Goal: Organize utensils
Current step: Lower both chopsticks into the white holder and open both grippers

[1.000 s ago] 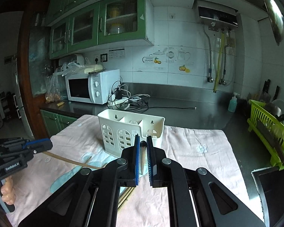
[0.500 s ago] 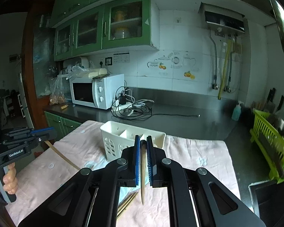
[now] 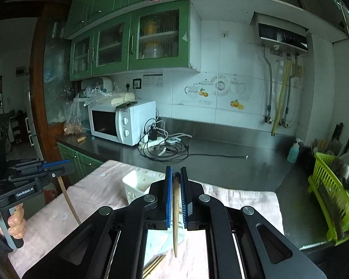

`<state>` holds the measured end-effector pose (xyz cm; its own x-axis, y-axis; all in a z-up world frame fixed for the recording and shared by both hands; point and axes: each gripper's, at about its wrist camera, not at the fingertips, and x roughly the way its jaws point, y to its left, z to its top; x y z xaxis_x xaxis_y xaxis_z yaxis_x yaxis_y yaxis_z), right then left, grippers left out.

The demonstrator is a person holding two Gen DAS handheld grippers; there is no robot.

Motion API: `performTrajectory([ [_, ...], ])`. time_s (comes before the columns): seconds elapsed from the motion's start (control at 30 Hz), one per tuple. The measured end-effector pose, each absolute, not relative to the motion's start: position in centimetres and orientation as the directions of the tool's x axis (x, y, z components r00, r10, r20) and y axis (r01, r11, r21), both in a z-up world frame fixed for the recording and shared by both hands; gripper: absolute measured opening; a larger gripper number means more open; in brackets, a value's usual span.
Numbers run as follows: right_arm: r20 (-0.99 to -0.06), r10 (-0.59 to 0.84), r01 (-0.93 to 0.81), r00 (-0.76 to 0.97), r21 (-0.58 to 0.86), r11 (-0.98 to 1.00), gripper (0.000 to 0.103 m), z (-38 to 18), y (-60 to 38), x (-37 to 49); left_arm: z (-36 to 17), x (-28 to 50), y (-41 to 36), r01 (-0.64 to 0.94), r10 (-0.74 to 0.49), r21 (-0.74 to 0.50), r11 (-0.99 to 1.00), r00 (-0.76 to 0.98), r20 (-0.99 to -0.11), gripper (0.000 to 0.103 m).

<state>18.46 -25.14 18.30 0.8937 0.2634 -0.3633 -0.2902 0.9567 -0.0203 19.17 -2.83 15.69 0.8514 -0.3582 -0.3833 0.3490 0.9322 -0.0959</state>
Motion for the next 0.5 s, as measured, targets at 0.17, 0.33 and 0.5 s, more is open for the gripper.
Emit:
performTrajectory([
  [0.17, -0.342, 0.269, -0.295, 0.901, -0.027, 0.955, 0.007, 20.8, -25.0, 20.1, 19.5, 20.6, -3.2, 0.348, -0.353, -0.075, 0.934, 0.875, -0.331, 0.004],
  [0.33, -0.33, 0.277, -0.297, 0.902, -0.011, 0.955, 0.007, 23.1, -25.0, 22.5, 24.9, 22.8, -3.9, 0.337, -0.333, -0.029, 0.941, 0.908, -0.254, 0.004],
  [0.5, -0.318, 0.276, -0.291, 0.907, 0.001, 0.957, 0.007, 24.1, -25.0, 24.8, 28.8, 25.3, -4.3, 0.327, -0.323, -0.009, 0.945, 0.925, -0.199, 0.004],
])
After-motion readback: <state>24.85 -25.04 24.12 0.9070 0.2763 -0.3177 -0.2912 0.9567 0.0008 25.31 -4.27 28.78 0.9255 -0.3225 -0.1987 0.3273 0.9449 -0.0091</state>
